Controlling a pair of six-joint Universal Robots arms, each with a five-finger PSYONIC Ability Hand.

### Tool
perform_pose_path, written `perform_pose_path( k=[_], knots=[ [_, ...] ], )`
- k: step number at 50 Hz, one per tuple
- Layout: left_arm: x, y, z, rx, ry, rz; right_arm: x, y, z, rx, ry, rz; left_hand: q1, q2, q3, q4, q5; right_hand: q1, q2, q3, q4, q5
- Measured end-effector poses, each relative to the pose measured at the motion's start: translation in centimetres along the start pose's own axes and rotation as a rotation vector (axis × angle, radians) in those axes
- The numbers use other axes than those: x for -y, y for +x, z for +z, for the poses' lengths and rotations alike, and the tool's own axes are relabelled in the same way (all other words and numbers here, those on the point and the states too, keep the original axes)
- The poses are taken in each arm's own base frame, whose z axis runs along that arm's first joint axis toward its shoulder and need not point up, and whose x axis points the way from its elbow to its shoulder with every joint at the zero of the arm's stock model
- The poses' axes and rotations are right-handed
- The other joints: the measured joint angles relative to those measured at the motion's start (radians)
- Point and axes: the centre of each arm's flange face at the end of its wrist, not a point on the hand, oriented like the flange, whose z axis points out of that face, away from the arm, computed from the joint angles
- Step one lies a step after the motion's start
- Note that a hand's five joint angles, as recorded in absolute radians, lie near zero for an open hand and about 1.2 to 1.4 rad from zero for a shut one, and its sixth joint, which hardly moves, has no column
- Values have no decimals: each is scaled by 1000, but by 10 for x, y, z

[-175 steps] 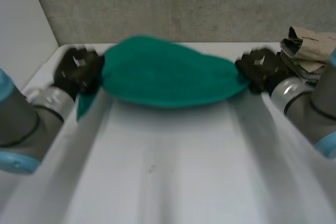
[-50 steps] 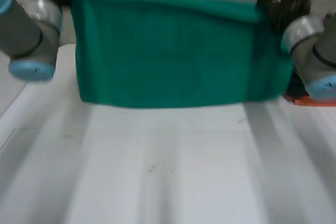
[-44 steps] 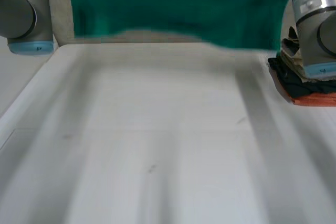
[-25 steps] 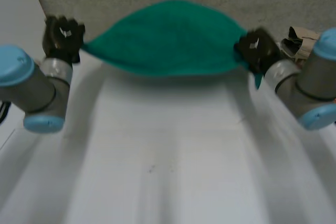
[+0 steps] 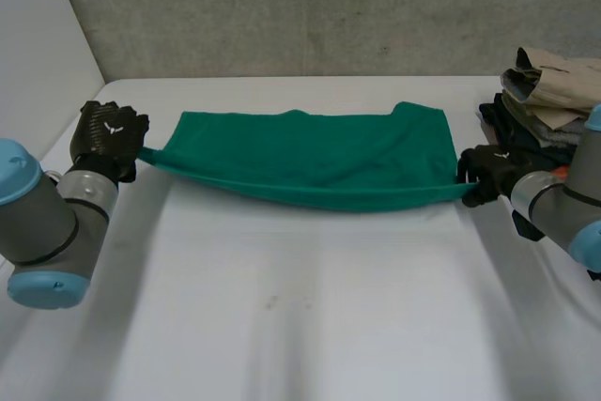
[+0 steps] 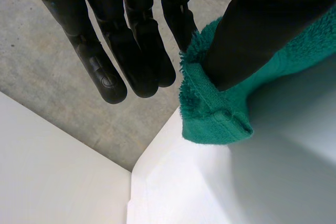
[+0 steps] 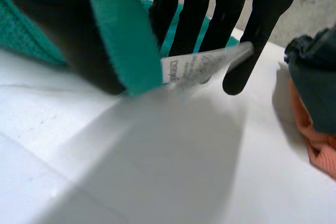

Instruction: Fold the laundry.

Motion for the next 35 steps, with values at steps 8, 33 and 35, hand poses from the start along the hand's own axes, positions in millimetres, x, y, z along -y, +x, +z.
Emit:
perform_pose_path(
  k=[8, 33, 35],
  knots=[
    [11, -4, -19, -11, 2, 9, 6, 0, -11, 2, -13, -14, 0, 0, 0, 0, 0, 114, 154, 171, 193, 155],
    [23, -14, -173, -459, -440, 297, -8, -10, -159, 199, -462, -652, 0, 0, 0, 0, 0, 114, 154, 171, 196, 155],
    [22, -13, -163, -440, -400, 282, -7, -6, -153, 161, -435, -624, 0, 0, 0, 0, 0, 114, 154, 171, 196, 155]
  ],
)
